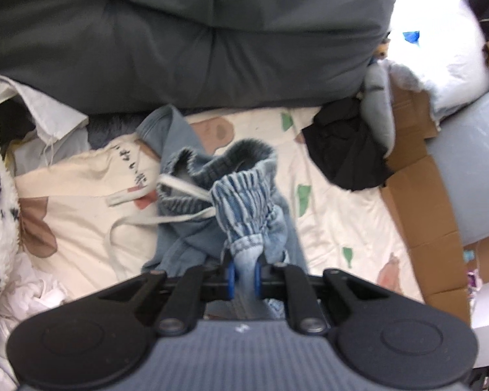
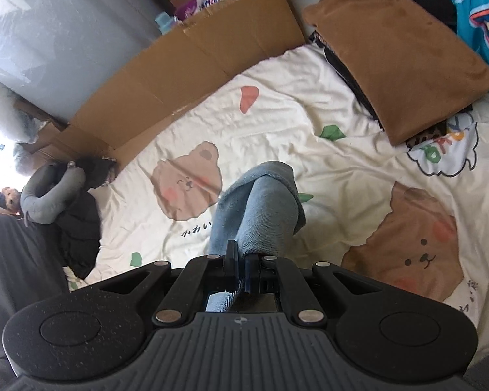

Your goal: Fold clothes

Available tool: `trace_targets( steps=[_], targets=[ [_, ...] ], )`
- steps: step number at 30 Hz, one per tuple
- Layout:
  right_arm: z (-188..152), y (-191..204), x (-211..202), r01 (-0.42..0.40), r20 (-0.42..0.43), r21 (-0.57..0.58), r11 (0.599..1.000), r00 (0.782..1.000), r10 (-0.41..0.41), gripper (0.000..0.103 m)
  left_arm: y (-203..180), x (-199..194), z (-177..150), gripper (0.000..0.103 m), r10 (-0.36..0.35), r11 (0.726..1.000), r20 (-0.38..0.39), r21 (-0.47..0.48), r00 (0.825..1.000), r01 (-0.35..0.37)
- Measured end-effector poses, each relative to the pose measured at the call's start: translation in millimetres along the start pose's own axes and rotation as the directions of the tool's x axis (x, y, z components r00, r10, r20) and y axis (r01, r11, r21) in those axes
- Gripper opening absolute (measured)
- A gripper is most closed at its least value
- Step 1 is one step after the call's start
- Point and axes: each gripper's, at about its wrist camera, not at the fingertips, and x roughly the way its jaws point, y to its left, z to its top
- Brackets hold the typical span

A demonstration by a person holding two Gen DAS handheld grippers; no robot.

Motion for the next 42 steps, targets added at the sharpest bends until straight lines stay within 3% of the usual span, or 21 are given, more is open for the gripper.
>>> trace_targets(
  steps=[5, 12, 31, 42],
  targets=[
    [-1.9, -0.4, -18.1, 0.003, 0.019, 0.011, 1.0, 1.0, -0.004, 0.002, -17.3, -10.8, 6.0, 0.011, -0.021, 1.0, 0.015, 0.015, 1.0, 0.02],
    [13.5, 5.8, 4.6, 0.014, 0.013, 0.032, 0.999, 1.0, -0.015, 0.002, -32.2, 15.8, 23.1, 0.011, -0.019, 1.0, 0.015, 0.006, 1.0, 0.019],
    [90.2, 89.6, 132.4, 0.055, -0.009, -0.081, 0.995, 0.998, -0.056, 0.002, -71.0, 115.5, 108.0, 0.011, -0.012, 0.991, 0.084, -0.132, 0.996, 0.023],
    [118.1, 150.6, 219.6, 0.061, -0.039, -0.248, 0.967, 0.997, -0.073, 0.002, -76.6, 185.6, 147.7, 0.011, 0.028, 0.98, 0.105, -0.2, 0.994, -0.007]
  ],
)
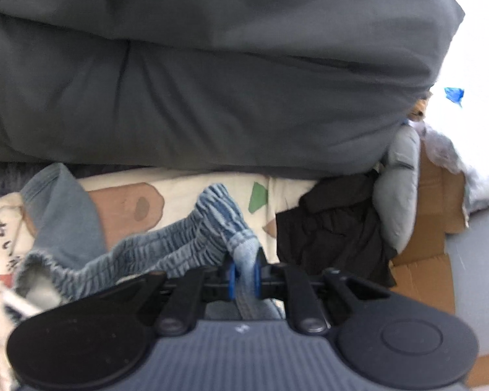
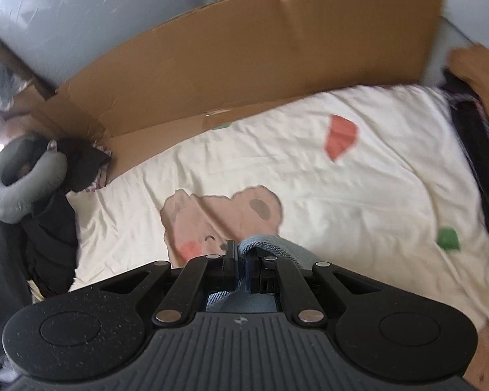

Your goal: Fold clothes

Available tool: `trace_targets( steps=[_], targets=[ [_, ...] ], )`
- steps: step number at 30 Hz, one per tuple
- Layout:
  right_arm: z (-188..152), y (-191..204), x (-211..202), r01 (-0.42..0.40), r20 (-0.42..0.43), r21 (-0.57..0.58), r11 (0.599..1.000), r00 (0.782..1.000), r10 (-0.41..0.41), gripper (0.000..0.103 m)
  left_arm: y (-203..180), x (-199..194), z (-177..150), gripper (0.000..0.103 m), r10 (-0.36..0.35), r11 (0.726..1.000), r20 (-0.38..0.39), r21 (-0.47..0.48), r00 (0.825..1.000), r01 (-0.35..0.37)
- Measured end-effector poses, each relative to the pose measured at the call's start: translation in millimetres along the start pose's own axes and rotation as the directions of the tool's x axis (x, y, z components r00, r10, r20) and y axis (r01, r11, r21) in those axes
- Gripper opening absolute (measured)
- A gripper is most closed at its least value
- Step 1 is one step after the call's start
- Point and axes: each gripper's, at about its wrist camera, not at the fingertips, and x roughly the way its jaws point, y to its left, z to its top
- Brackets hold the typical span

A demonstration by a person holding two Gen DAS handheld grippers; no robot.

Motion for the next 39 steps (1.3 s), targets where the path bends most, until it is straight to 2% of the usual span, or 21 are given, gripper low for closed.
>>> trace_targets(
  steps=[8, 21, 26, 28, 31, 32, 33, 35, 39],
  targets=[
    [27.8, 40.2, 63.8, -0.008, -0.008, -0.119, 0.993, 1.0, 0.007, 0.002, -4.1, 55.3, 14.5, 0.011, 0.049, 0.999, 0.015, -0.003, 0.999, -0.049],
    [46.2, 107.8, 136.8, -0.024, -0.034, -0.251, 0.968, 0.999, 0.016, 0.003, 1.0, 92.0, 44.5, 0.012, 0.123, 0.992, 0.091, -0.034, 0.988, -0.12],
    [51.9, 108.2, 171.3, -0.038, -0.068, -0.224, 0.974, 0.997, 0.023, 0.005, -3.6, 135.0, 52.5, 0.013, 0.165, 0.986, 0.036, 0.0, 0.986, -0.165],
    [52.2, 106.4, 182.3, -0.051, -0.091, -0.213, 0.976, 0.995, 0.032, 0.007, -10.6, 140.8, 51.9, 0.018, 0.175, 0.984, 0.034, 0.037, 0.984, -0.176],
    [50.0, 111.5, 182.9, -0.072, -0.103, -0.225, 0.972, 0.993, 0.05, 0.022, -22.5, 141.3, 49.2, 0.032, 0.178, 0.977, 0.049, 0.114, 0.983, -0.183],
    [49.1, 114.4, 180.3, -0.087, -0.105, -0.233, 0.969, 0.992, 0.063, 0.037, -26.9, 140.0, 47.4, 0.039, 0.179, 0.971, 0.061, 0.147, 0.982, -0.186],
    [48.0, 117.6, 176.5, -0.104, -0.106, -0.245, 0.964, 0.991, 0.08, 0.049, -31.4, 138.6, 45.6, 0.043, 0.178, 0.965, 0.074, 0.181, 0.981, -0.189],
    [45.9, 124.0, 168.8, -0.14, -0.107, -0.267, 0.953, 0.988, 0.115, 0.055, -39.4, 134.6, 43.7, 0.046, 0.176, 0.954, 0.088, 0.23, 0.98, -0.192],
    [42.7, 132.9, 149.3, -0.168, -0.107, -0.307, 0.937, 0.984, 0.142, 0.055, -47.8, 121.1, 40.8, 0.047, 0.131, 0.959, 0.095, 0.242, 0.987, -0.15]
  ],
)
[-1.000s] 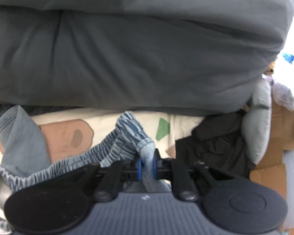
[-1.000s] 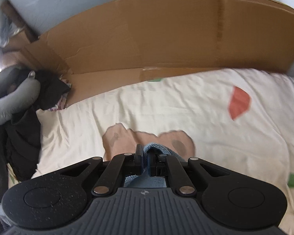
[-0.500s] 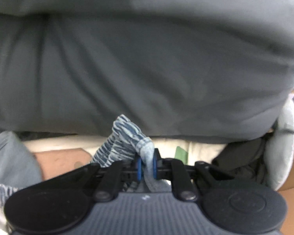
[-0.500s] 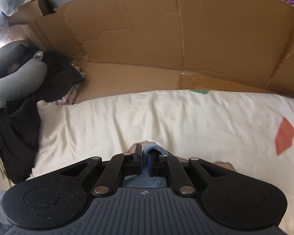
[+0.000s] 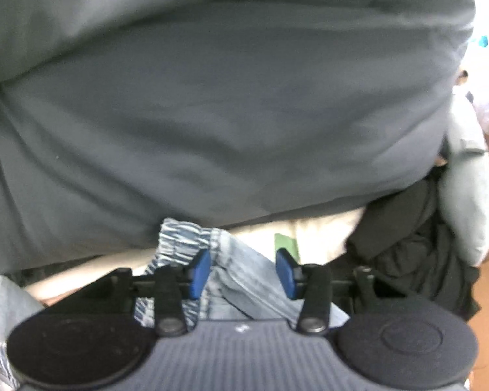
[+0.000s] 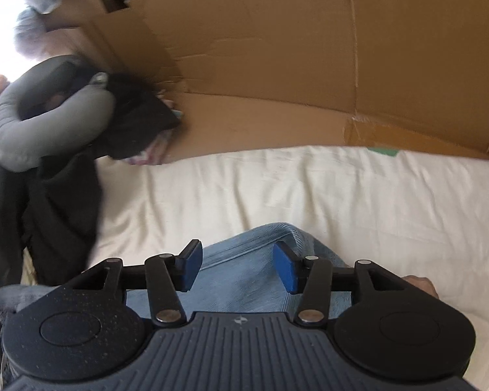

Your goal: Fold clothes

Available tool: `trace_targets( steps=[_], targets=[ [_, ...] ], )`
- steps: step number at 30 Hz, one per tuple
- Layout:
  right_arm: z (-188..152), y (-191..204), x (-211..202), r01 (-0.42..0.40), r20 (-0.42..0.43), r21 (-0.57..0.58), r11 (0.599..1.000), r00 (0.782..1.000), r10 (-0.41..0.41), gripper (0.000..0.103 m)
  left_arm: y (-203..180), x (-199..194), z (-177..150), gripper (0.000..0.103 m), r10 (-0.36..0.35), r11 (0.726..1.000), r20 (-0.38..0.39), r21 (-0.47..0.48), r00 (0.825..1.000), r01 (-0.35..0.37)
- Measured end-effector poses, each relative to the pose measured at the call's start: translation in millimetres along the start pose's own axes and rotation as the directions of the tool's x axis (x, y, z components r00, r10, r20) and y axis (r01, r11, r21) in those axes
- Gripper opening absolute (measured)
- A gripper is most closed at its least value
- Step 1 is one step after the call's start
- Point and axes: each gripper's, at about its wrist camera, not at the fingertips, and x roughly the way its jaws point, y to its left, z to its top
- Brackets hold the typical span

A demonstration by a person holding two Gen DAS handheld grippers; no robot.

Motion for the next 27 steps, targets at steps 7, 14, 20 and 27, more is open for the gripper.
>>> trace_targets(
  steps=[7, 14, 20, 27],
  targets=[
    [-21.8, 9.9, -49.4, 0.0, -0.033, -0.132, 0.991, 0.999, -0.004, 0.055, -13.3, -25.1, -23.4, 0.049, -0.09, 0.996, -0.014, 0.021, 0.996, 0.091],
    [-80.2, 10.9, -68.7, 0.0, -0.097, -0.253, 0.967, 0.995, -0.025, 0.055, -14.2, -47.8, -68.4, 0.054, -0.089, 0.991, -0.031, 0.097, 0.996, 0.091],
    [-151.7, 28.4, -67.3, -0.015, -0.149, -0.371, 0.929, 0.988, -0.044, 0.055, 2.2, -72.4, -102.9, 0.054, -0.047, 0.989, -0.062, 0.139, 0.997, 0.056],
    [-205.4, 36.2, -73.7, -0.044, -0.145, -0.435, 0.899, 0.989, -0.022, 0.055, 52.3, -94.8, -128.6, 0.054, 0.011, 0.996, -0.095, 0.084, 0.995, -0.003]
  ],
)
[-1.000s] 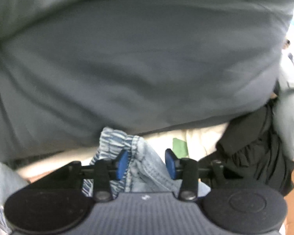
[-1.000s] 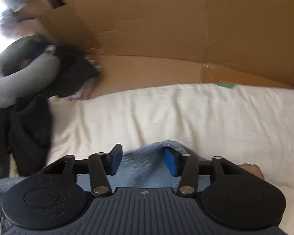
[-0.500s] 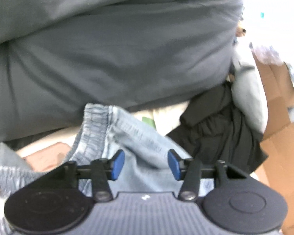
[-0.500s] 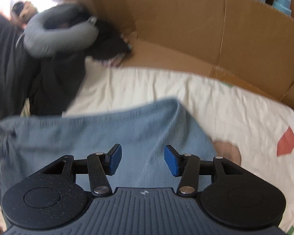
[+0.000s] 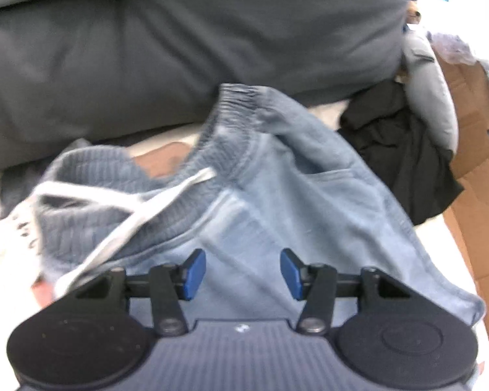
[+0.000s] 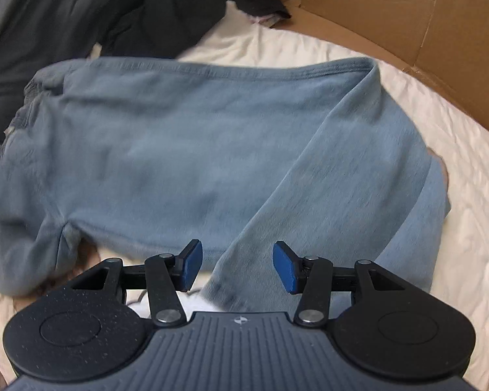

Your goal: Fold clothes

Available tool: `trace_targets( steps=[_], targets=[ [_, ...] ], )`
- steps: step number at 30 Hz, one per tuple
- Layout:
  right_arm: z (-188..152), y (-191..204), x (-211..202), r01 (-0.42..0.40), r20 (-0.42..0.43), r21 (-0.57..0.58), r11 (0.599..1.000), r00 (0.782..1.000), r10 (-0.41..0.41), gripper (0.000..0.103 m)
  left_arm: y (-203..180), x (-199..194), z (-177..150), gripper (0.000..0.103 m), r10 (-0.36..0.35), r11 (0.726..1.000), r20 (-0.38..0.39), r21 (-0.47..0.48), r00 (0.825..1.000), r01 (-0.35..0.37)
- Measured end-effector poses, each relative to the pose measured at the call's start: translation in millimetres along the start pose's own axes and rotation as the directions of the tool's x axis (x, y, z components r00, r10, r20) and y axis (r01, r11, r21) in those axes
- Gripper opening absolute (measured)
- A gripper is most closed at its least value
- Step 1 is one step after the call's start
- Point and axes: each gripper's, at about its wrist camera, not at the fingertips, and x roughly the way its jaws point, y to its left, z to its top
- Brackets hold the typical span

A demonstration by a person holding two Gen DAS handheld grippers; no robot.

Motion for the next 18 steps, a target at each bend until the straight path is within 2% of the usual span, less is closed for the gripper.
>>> trace_targets(
  steps=[5, 11, 14, 18],
  targets=[
    [-19.6, 17.4, 8.5, 0.038, -0.012, -0.058, 0.998, 0.999, -0.039, 0.055, 13.4, -10.3, -9.9, 0.054, 0.037, 0.999, -0.019, -0.005, 0.999, -0.037],
    [-33.6, 27.5, 24.1, 0.107, -0.022, -0.096, 0.99, 0.994, -0.11, 0.054, 13.9, -22.0, -22.6, 0.054, 0.06, 0.997, -0.037, 0.045, 0.998, -0.058],
    [-35.0, 26.2, 26.6, 0.088, -0.034, -0.143, 0.986, 0.995, -0.094, 0.009, 14.1, -25.7, -30.0, 0.054, 0.065, 0.996, -0.035, 0.06, 0.997, -0.063],
    [-29.2, 16.3, 9.6, 0.072, -0.031, -0.171, 0.983, 0.996, -0.078, 0.008, 13.4, -24.3, -28.4, 0.054, 0.064, 0.994, -0.038, 0.091, 0.997, -0.06]
  ],
)
